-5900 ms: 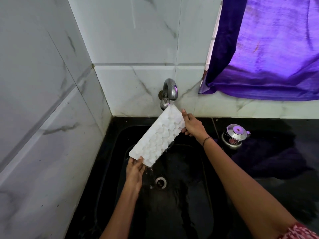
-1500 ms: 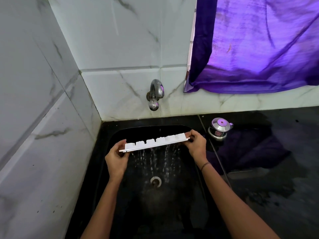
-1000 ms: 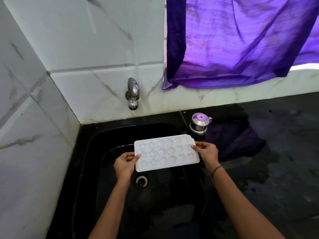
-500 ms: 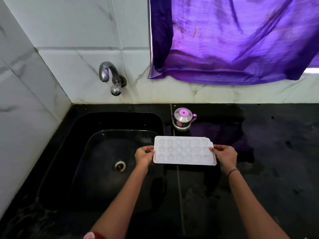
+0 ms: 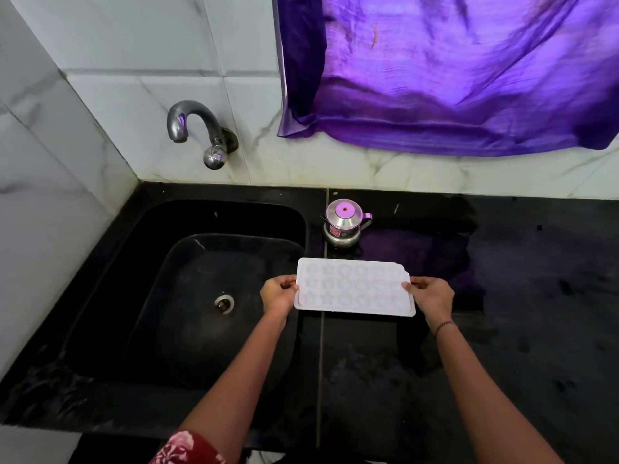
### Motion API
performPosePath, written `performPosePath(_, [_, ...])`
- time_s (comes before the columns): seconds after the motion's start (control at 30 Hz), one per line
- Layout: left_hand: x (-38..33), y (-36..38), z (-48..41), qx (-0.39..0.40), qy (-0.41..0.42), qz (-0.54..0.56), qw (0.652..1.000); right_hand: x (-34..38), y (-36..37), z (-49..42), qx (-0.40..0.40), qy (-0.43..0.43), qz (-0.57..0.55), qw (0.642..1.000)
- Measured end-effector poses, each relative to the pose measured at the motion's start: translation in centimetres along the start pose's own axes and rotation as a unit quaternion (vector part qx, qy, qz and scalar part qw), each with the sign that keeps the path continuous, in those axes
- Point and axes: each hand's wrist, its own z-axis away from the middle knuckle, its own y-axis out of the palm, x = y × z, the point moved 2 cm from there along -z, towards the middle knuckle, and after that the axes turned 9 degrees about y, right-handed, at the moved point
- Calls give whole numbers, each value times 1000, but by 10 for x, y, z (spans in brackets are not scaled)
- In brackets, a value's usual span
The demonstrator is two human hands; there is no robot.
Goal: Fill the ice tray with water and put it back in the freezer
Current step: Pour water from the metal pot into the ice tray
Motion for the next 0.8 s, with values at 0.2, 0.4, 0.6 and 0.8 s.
performPosePath(0.2, [-5,4,-7,8,22,-17,1000,8,0,-3,-17,-8,31,999])
performPosePath(0.4, [-6,0,-7,19,34,-51,998,10,2,1,-32,-16,62,997])
performPosePath(0.6, [-14,-7,-14,37,53,-100,993,14,2,6,-83,-60,35,994])
performPosePath(0.8, [-40,2,-36,-44,85,9,995,67,13,3,-80,-118,-184,973])
